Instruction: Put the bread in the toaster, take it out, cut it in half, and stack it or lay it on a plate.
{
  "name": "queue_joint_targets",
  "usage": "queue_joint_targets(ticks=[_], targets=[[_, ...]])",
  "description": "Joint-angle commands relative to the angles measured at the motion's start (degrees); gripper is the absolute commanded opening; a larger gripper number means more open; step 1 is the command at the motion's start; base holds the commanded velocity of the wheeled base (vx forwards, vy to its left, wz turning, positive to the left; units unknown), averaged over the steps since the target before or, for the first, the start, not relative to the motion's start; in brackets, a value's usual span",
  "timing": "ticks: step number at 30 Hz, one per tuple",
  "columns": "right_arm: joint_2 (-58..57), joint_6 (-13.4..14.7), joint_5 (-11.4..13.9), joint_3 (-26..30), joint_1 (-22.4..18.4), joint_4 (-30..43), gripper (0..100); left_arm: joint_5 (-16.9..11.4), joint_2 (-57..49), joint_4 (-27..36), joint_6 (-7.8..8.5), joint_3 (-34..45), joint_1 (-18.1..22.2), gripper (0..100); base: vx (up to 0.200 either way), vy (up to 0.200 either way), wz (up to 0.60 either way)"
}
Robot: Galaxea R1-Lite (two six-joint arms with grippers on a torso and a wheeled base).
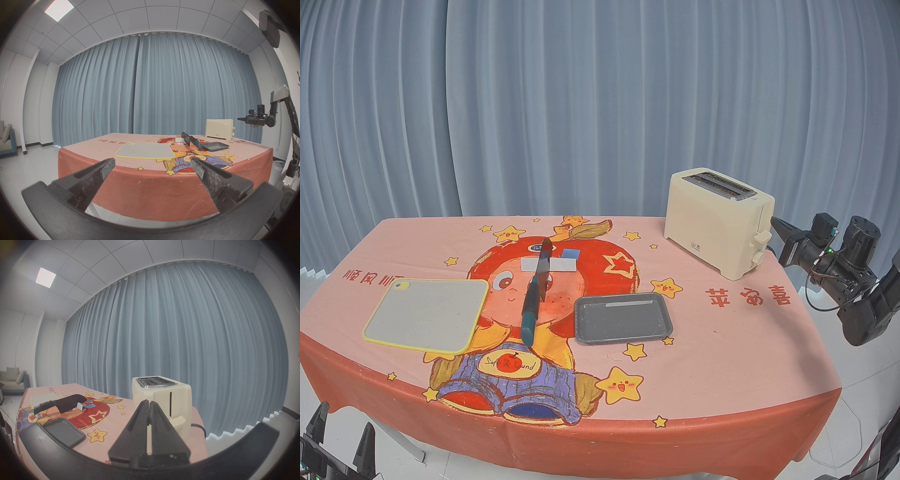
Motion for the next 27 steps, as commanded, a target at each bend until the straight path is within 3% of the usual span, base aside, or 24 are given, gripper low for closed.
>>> queue_joint_targets(ticks=[1,27], targets=[[-0.09,0.04,0.03,0.36,0.06,-0.04,0,0.04,0.00,-0.02,0.05,1.01,0.01,100,0.000,0.000,0.00],[0.08,0.04,0.03,3.52,1.38,-3.90,0,0.04,0.00,-0.02,0.05,1.01,0.01,100,0.000,0.000,0.00]])
